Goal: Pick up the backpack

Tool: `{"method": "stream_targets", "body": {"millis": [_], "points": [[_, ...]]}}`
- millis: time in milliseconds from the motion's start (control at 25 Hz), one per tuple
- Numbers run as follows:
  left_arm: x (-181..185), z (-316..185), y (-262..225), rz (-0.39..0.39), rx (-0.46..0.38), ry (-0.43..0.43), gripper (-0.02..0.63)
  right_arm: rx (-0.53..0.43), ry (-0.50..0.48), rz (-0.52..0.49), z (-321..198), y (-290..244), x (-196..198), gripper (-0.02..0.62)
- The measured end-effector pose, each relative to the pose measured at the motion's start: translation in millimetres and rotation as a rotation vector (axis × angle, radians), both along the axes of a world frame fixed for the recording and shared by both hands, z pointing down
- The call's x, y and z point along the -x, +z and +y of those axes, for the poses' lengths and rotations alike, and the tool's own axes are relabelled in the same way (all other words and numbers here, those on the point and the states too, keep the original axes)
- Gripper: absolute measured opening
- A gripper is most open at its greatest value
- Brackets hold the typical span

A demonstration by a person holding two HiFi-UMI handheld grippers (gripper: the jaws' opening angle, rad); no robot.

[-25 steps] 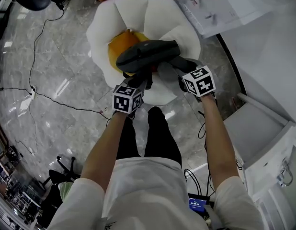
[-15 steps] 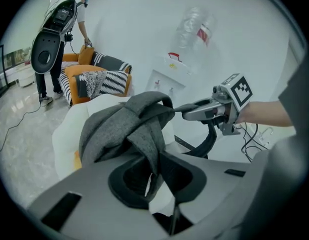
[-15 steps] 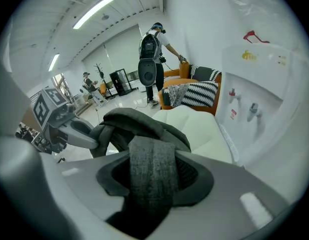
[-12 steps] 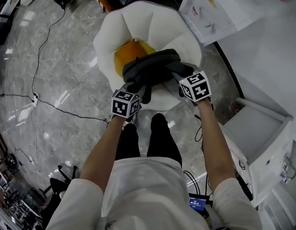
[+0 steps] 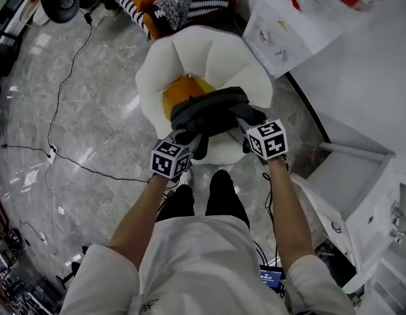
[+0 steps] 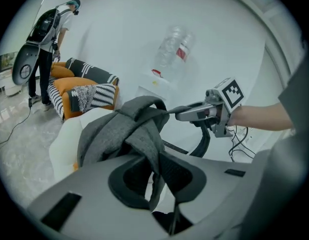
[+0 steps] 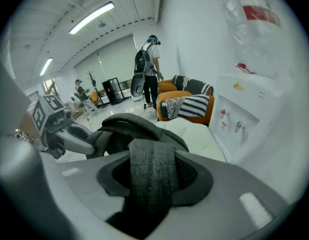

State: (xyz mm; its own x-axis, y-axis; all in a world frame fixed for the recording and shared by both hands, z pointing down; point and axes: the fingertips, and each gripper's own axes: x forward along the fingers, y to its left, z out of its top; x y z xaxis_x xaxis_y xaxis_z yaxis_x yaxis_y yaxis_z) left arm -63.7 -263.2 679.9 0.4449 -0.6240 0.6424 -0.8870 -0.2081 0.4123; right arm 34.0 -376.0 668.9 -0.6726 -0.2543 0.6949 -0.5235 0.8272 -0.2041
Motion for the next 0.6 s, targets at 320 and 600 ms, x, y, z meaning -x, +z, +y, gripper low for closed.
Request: {"method": "stream_targets", "body": {"millis": [320, 600], "points": [[13, 2, -59, 0.013, -0.099, 0.053, 0.043, -0.073, 0.069, -0.058, 6, -62, 9, 0.163], [26, 1, -111, 0.0, -0.21, 0.079, 0.043, -0.15, 0.09, -0.09, 9, -116, 20, 0.163]]}}
